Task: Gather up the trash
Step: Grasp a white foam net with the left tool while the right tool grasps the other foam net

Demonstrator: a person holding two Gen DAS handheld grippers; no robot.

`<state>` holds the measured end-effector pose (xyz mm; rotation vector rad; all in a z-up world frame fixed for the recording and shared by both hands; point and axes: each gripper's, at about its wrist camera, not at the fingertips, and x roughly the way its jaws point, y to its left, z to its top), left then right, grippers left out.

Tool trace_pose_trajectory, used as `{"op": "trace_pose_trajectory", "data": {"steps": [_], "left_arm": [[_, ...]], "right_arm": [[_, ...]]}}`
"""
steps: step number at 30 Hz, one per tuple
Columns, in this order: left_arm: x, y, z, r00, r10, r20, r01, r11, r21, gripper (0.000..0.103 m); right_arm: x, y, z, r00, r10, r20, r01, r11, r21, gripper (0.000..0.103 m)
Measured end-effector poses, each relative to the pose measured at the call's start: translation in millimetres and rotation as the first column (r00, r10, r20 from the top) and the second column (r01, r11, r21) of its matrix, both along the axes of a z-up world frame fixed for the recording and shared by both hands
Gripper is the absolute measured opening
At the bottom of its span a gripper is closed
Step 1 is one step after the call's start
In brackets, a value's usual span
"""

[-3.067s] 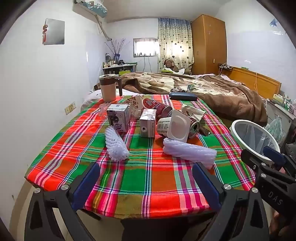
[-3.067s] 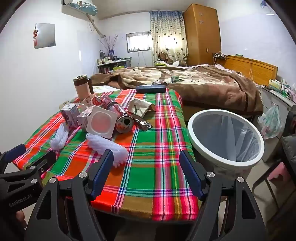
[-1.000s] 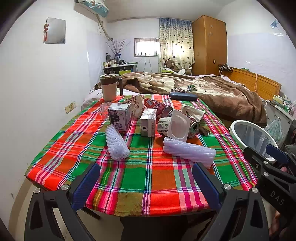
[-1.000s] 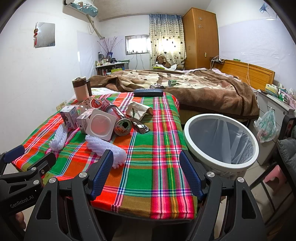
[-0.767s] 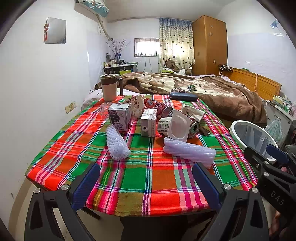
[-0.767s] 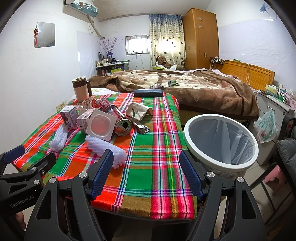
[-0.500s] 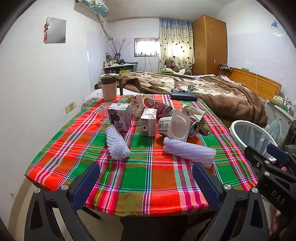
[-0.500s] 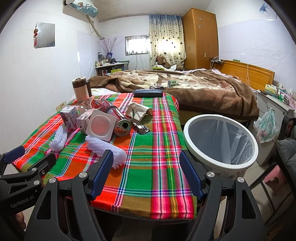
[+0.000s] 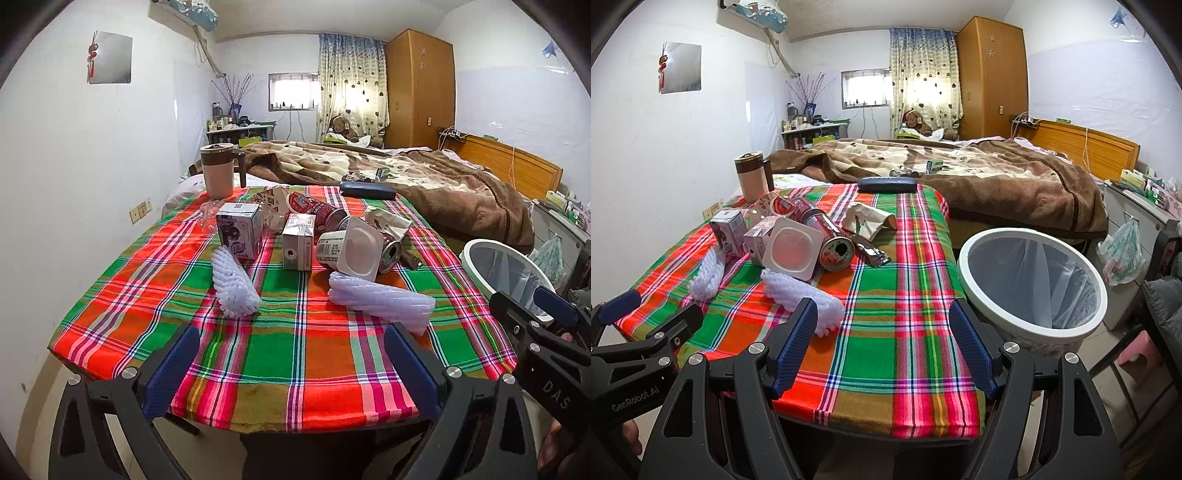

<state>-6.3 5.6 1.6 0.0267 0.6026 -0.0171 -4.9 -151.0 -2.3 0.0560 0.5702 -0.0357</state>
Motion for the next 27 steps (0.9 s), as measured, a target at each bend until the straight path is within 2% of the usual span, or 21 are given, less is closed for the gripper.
{"op": "trace_pose_trajectory", "data": {"steps": [9,17,21,27], "left_arm": [[24,12,-11,0.999,-0.002,-0.051,0.002,1.000,-0.003,0.101],[54,46,-17,0.995,0.037,-0.091,-0.038,0.999,-0.009,0.101],[69,64,-15,0.994,0.056,-0.090,-0.058,0.998,-0.020,0.101],[94,89,-22,0.987,0.079,-0.143,-0.090,0.993,-0.077,0.101]], "right_arm": [[21,-1,-13,0.995,0.099,-0.033,-0.099,0.995,0.018,0.075],[59,22,-34,0.954,0.278,-0.115,-0.278,0.960,0.018,0.075],[69,37,-39,0.933,0.325,-0.153,-0.328,0.945,0.007,0.075],[81,51,-39,0.919,0.355,-0.170,-0.360,0.933,-0.001,0.074]]}}
